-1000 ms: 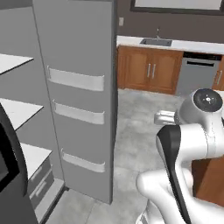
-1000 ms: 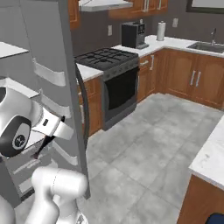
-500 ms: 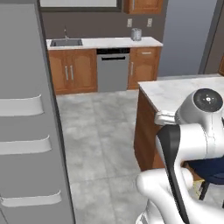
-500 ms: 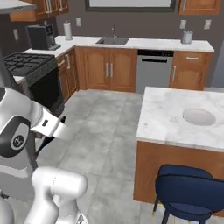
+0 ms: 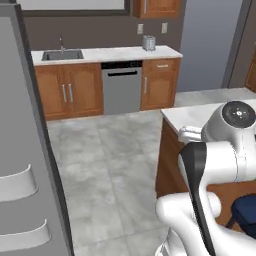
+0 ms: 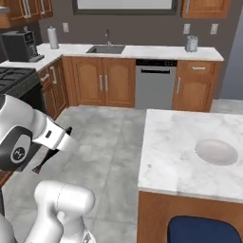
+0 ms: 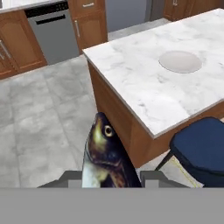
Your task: Take the fish from the fridge and place it on the digital scale on the counter by the fridge. Wait a few seconds for a reading, then move it to the plate on the dining counter.
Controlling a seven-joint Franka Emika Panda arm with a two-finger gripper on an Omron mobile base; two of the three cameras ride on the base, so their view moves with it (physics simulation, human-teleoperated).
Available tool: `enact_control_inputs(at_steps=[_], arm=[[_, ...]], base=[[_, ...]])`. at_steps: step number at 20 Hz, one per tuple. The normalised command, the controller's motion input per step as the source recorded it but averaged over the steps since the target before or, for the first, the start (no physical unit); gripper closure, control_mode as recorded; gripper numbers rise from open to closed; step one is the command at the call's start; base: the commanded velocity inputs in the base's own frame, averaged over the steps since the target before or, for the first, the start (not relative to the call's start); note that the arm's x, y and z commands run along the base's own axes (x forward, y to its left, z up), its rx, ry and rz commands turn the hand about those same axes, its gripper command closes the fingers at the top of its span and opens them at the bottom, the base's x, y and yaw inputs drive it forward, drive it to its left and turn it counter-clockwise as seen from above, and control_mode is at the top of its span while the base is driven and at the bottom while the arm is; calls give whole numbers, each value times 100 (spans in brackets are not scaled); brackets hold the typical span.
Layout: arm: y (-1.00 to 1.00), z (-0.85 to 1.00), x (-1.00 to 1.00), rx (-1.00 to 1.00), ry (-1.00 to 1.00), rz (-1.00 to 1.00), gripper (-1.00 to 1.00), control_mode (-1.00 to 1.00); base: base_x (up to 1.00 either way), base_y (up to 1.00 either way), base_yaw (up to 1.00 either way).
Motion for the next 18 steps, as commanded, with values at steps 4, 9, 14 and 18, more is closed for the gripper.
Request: enact_control_inputs(at_steps=[4,9,14,18], arm=[[0,0,0,0,0,0,100,100],[0,0,0,0,0,0,100,100],[0,0,0,0,0,0,100,100],[0,0,0,0,0,0,100,100]], base=[[96,0,0],[99,0,7],[100,0,17],[97,2,28]])
